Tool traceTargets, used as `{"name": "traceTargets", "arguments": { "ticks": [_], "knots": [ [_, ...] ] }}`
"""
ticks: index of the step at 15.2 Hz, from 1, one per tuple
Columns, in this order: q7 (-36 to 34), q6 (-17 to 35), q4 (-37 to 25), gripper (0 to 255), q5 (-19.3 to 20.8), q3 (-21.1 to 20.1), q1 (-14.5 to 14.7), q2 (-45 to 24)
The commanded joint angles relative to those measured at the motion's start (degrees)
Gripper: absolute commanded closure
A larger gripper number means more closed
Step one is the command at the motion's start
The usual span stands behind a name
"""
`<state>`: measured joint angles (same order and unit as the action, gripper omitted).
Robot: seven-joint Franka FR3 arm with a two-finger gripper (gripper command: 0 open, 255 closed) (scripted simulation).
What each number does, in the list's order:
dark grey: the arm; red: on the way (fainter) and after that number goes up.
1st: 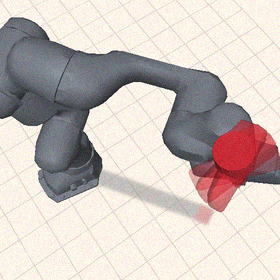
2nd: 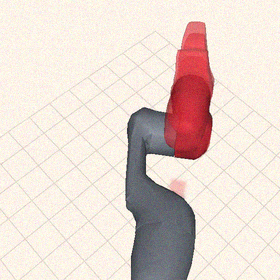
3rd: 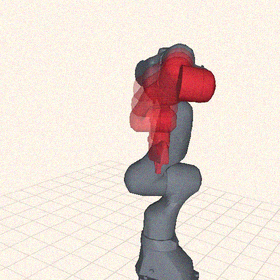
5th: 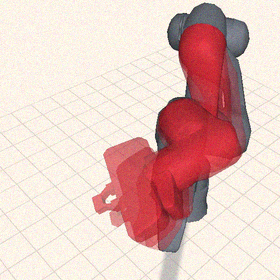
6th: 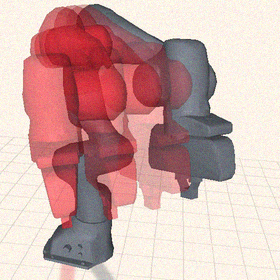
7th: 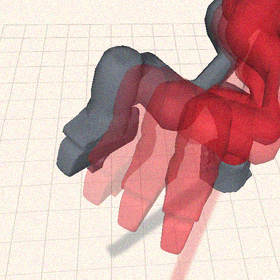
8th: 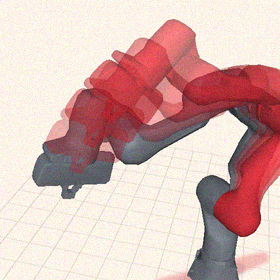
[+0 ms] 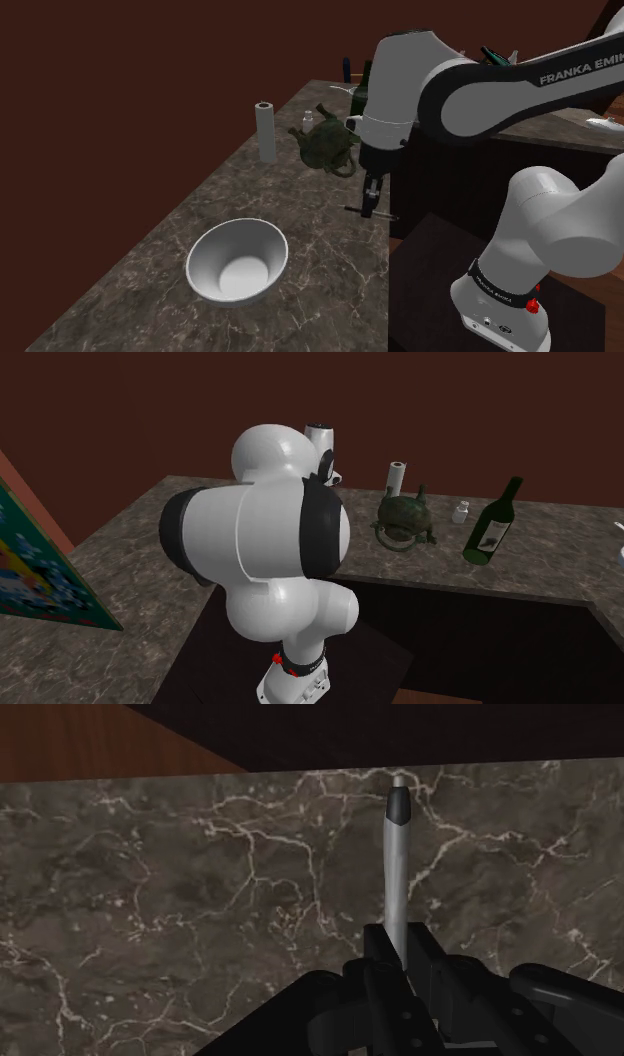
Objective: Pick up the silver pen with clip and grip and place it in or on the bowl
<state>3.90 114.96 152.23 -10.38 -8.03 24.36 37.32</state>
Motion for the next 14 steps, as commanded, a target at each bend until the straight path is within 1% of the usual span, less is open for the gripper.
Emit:
{"name": "traceTargets", "arguments": {
  "ticks": [1, 8, 9, 14],
  "knots": [
    [-0.26, -1.95, -1.06, 255, 0.1, 0.07, 0.03, 0.87],
    [-0.73, -7.75, -5.76, 255, 0.68, 0.57, -0.16, 1.99],
    [-0.74, -7.83, -5.82, 255, 0.69, 0.57, -0.16, 2.01],
    [-4.99, -4.79, -14.24, 255, -0.21, -3.39, 0.54, -8.9]
  ]
}}
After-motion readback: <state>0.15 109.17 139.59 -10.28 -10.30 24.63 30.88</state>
